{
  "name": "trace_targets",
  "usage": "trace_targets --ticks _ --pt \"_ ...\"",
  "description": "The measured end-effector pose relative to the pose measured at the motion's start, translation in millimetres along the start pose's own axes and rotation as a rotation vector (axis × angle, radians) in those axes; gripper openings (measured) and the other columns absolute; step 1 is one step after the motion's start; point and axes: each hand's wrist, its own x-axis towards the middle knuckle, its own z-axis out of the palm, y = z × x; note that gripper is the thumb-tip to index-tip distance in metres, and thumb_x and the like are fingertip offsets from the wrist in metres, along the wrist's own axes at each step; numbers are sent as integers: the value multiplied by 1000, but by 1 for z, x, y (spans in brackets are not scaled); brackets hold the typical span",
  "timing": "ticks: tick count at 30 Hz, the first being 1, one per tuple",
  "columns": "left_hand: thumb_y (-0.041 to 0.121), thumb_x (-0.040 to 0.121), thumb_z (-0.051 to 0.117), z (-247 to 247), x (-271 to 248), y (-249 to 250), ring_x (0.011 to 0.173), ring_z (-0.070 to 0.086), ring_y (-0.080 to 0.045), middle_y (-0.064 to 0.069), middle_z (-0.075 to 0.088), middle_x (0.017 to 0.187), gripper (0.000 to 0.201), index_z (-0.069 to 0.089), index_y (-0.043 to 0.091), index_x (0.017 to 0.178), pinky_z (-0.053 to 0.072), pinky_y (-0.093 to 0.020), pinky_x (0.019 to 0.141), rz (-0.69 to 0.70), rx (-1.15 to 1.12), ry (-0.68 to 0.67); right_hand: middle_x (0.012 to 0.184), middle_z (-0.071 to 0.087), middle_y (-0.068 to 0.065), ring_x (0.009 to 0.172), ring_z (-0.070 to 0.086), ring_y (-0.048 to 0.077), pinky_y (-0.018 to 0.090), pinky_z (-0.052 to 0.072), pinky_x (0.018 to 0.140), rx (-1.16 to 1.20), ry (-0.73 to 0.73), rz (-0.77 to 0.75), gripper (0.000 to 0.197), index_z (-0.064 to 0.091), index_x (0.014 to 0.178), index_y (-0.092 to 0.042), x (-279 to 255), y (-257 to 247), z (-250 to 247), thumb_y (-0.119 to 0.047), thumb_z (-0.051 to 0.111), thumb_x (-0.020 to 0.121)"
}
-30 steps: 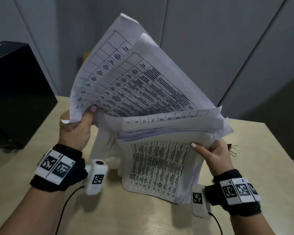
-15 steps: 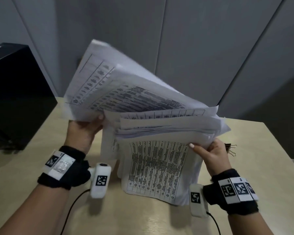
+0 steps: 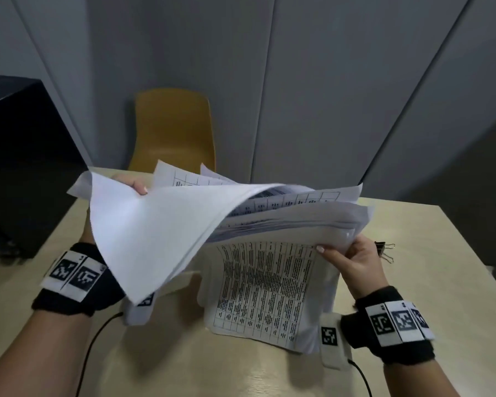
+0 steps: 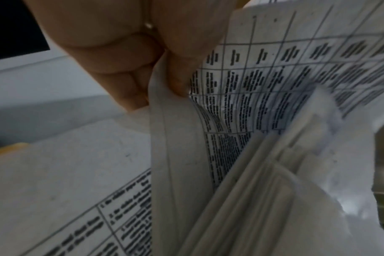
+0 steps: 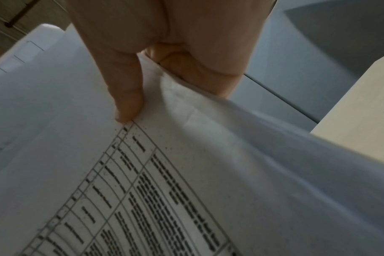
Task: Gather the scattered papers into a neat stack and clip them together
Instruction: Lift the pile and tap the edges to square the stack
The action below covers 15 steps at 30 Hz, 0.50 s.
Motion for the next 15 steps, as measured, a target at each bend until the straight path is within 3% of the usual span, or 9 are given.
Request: trace_targets --ticks 1,2,3,5,6,7,9,11,15 --pt "50 87 53 -10 2 -2 125 51 -14 1 57 134 66 39 14 140 30 -32 111 -20 -82 -95 66 73 -8 66 66 3 16 54 64 12 -2 1 33 69 72 -16 0 -1 1 17 65 69" --pt "57 80 60 -2 -6 -6 116 58 -13 2 63 126 76 37 17 141 29 -37 112 147 -6 2 65 72 -8 65 66 3 16 54 64 19 -7 1 31 69 71 -16 0 -1 1 15 67 68" --pt "59 66 74 31 -9 -11 96 67 -11 9 72 104 81 46 23 133 39 -40 105 223 -14 156 64 72 -9 64 66 2 15 54 63 19 -13 -1 27 68 74 -12 -1 -1 2 14 67 67" --pt "44 63 80 67 3 -4 76 68 -3 20 72 79 49 59 29 105 56 -29 76 625 -65 614 64 72 -12 64 65 0 13 53 62 13 -26 -7 25 64 79 -7 -1 -1 4 17 64 71" --pt "41 61 81 88 3 -9 80 69 -5 18 73 84 46 62 28 100 58 -28 70 802 -122 661 65 72 -12 65 65 0 14 53 63 6 -36 -14 26 65 79 -8 -1 -1 4 17 64 72" --pt "42 56 84 100 5 -14 85 69 -8 13 74 92 50 65 29 100 58 -30 69 930 -211 543 65 72 -12 66 65 0 14 53 64 -4 -43 -21 29 67 77 -13 -1 -2 6 15 65 71" --pt "47 45 88 108 10 -7 85 70 -12 8 74 92 55 70 30 95 59 -31 69 930 -302 496 67 72 -14 66 65 -1 14 53 64 -20 -62 -27 33 73 70 -22 -1 -3 8 11 67 69" --pt "48 41 89 106 13 -2 71 69 -11 5 72 71 46 73 24 77 58 -30 68 900 -383 591 67 72 -15 67 65 -2 14 52 65 -21 -71 -33 38 73 70 -22 0 -2 8 15 64 71" --pt "23 90 59 115 13 4 77 70 -6 7 74 77 6 63 19 93 56 -30 78 869 -282 675 68 72 -15 68 65 -2 13 52 67 -21 -77 -30 27 64 82 -7 0 -2 6 18 61 73"
